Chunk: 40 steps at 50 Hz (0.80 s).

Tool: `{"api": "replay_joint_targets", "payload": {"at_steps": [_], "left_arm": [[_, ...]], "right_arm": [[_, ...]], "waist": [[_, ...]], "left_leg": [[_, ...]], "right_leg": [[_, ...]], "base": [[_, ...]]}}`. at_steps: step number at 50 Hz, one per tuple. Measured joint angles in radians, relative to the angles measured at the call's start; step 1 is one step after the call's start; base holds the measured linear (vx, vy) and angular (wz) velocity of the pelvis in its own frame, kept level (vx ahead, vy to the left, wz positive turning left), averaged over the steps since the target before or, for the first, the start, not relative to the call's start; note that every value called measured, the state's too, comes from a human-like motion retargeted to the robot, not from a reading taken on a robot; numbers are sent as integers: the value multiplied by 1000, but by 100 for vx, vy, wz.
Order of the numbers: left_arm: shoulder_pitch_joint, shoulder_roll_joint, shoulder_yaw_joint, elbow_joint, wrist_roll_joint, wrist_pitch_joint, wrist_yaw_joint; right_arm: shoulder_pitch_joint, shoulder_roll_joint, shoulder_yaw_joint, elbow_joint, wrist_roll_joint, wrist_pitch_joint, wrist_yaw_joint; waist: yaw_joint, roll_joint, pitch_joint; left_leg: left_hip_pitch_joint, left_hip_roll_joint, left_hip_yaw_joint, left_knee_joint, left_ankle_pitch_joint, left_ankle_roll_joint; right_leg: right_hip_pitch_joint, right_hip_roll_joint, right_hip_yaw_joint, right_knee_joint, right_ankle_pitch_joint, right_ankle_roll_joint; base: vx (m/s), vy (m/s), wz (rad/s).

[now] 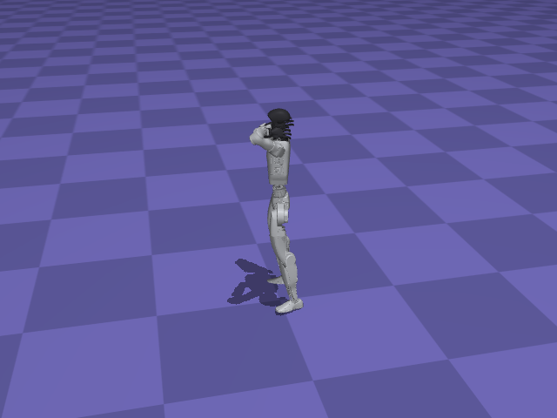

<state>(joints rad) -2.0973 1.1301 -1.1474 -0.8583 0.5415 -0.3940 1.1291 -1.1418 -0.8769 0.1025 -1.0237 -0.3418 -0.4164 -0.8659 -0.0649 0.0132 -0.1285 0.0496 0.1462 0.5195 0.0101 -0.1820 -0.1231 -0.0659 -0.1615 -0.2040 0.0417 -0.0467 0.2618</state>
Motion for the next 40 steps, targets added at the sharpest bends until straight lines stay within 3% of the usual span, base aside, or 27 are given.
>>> {"api": "replay_joint_targets", "payload": {"at_steps": [3, 7, 17, 23, 30, 40], "left_arm": [[0, -4, -17, -9, -25, 7, -1], [-2, -14, -16, -16, -36, 29, 17], [28, 26, -38, -36, -31, 32, 26], [94, 66, -23, -53, -44, 1, -4], [208, 89, 52, -73, -58, -9, -33], [277, 95, 108, -101, -108, -35, -66]], "right_arm": [[-243, 22, 220, 10, 13, 6, 19], [-361, 29, 370, 37, 33, 20, -37], [-374, -79, 482, -2, 104, -26, -71], [-425, -143, 535, -18, 108, -46, -88], [-407, -192, 550, -24, 124, -71, -91], [-291, -275, 518, -24, 110, -76, -87]], "waist": [[8, -21, 6], [38, -62, 20], [155, -196, 63], [203, -237, 96], [206, -224, 113], [144, -120, 101]], "left_leg": [[-4, -10, -20, -2, -1, 0], [-10, -23, -48, -9, 1, -2], [-21, -39, -86, -30, 7, -9], [-19, -46, -90, -34, 4, -16], [-16, -49, -91, -34, 2, -27], [-9, -55, -81, -17, -5, -36]], "right_leg": [[6, -13, -15, 3, -5, 0], [14, -30, -40, 7, -9, 0], [18, -48, -77, 10, -4, 0], [21, -56, -80, 12, 0, 0], [25, -61, -84, 17, -4, -9], [35, -70, -80, 16, -8, -5]], "base": [[-2, 8, 33], [-1, 9, 37], [0, 8, 20], [2, 7, 4], [0, 1, 0], [0, 0, 0]]}}
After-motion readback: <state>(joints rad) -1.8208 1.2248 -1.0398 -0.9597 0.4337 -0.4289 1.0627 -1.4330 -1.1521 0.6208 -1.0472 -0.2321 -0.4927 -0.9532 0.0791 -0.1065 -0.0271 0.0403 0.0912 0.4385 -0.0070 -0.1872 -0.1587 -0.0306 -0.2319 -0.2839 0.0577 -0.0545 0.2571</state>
